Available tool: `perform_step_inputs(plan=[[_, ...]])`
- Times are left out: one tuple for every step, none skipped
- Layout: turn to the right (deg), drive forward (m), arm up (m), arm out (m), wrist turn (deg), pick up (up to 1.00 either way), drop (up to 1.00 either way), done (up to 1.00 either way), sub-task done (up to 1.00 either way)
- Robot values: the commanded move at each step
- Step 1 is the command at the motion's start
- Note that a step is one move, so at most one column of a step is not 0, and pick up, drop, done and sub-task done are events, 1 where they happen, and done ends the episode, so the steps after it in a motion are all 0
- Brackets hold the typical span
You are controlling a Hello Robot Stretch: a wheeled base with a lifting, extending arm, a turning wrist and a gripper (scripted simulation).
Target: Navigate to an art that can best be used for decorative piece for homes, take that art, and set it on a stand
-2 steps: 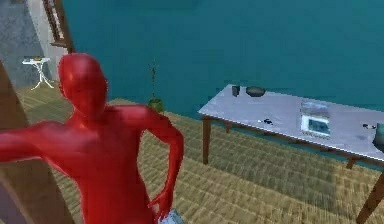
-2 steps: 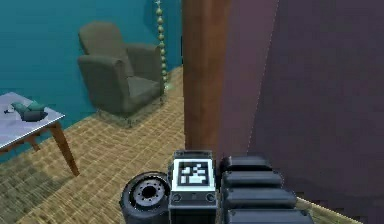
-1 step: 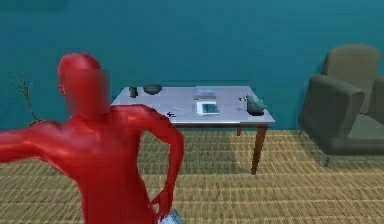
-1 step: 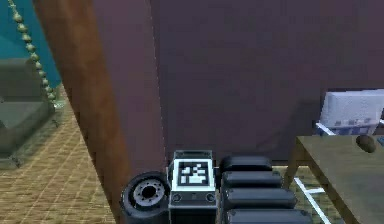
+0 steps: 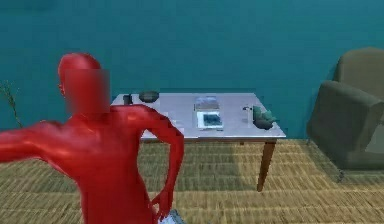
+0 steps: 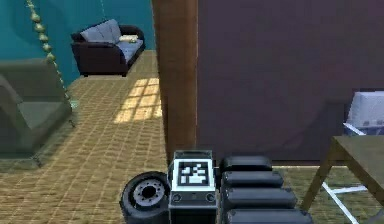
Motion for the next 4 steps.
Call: perform_step_inputs(plan=[[12.0,0.00,0.00,0.00,0.0,0.00,0.00,0.00,0.00],[0.0,0.15,0.00,0.00,0.0,0.00,0.00,0.00,0.00],[-21.0,0.00,0.00,0.00,0.0,0.00,0.00,0.00,0.00],[0.0,0.15,0.00,0.00,0.0,0.00,0.00,0.00,0.00]])
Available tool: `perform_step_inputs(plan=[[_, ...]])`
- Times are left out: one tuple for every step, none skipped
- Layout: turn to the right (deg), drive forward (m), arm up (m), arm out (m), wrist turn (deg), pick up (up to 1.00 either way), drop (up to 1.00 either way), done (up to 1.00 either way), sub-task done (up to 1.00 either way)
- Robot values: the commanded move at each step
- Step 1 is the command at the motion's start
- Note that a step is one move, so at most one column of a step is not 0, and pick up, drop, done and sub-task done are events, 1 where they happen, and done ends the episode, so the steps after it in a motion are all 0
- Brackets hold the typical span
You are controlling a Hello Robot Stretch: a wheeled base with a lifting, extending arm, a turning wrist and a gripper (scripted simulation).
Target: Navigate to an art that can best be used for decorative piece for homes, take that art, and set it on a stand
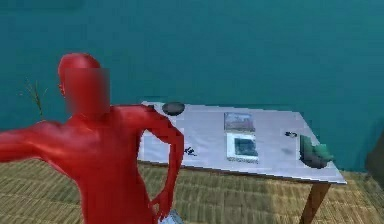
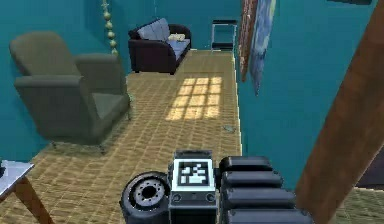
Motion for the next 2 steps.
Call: perform_step_inputs(plan=[[-45.0,0.00,0.00,0.00,0.0,0.00,0.00,0.00,0.00],[-24.0,0.00,0.00,0.00,0.0,0.00,0.00,0.00,0.00]])
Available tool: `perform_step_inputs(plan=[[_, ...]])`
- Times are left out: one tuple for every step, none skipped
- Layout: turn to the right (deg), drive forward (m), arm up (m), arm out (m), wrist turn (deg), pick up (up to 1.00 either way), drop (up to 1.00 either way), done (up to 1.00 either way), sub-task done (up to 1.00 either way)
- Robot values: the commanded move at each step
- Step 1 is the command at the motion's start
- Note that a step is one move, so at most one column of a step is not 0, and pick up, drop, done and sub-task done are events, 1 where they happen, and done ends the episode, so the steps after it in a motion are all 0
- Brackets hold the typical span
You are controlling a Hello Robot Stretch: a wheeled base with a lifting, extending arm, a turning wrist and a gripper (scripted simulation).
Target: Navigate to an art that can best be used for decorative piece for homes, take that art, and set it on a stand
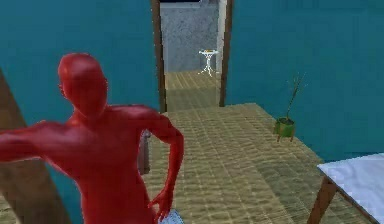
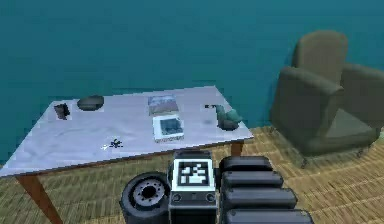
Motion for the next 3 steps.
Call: perform_step_inputs(plan=[[0.0,0.30,0.00,0.00,0.0,0.00,0.00,0.00,0.00],[0.0,1.00,0.00,0.00,0.0,0.00,0.00,0.00,0.00],[0.0,1.00,0.00,0.00,0.0,0.00,0.00,0.00,0.00]])
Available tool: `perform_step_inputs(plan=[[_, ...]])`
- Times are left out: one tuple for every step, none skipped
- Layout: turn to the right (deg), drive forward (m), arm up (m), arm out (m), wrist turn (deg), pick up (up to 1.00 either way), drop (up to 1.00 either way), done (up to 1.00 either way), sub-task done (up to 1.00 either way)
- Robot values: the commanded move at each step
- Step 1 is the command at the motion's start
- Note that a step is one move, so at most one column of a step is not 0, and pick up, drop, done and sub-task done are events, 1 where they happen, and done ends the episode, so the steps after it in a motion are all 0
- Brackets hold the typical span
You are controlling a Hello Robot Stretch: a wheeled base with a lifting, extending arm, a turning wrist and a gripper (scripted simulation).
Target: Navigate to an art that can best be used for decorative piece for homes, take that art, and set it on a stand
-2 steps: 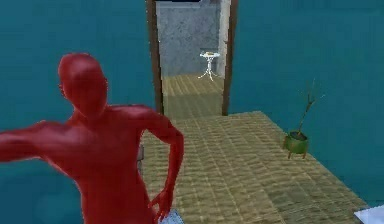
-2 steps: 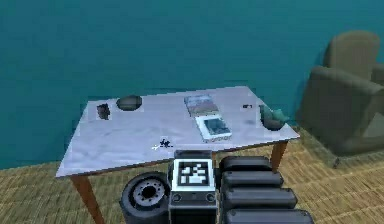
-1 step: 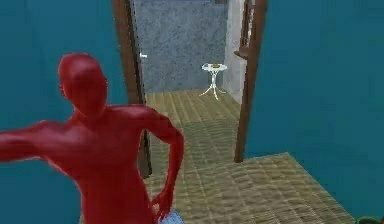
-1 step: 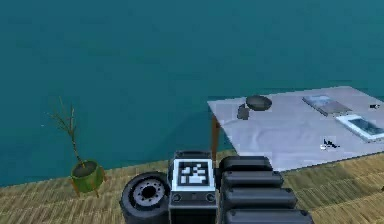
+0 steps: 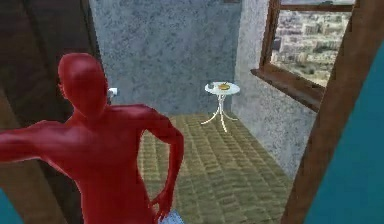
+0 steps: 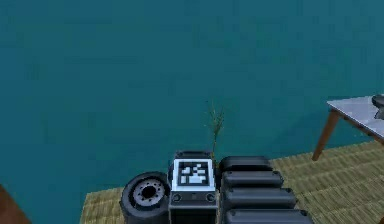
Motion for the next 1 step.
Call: perform_step_inputs(plan=[[3.0,0.00,0.00,0.00,0.0,0.00,0.00,0.00,0.00]])
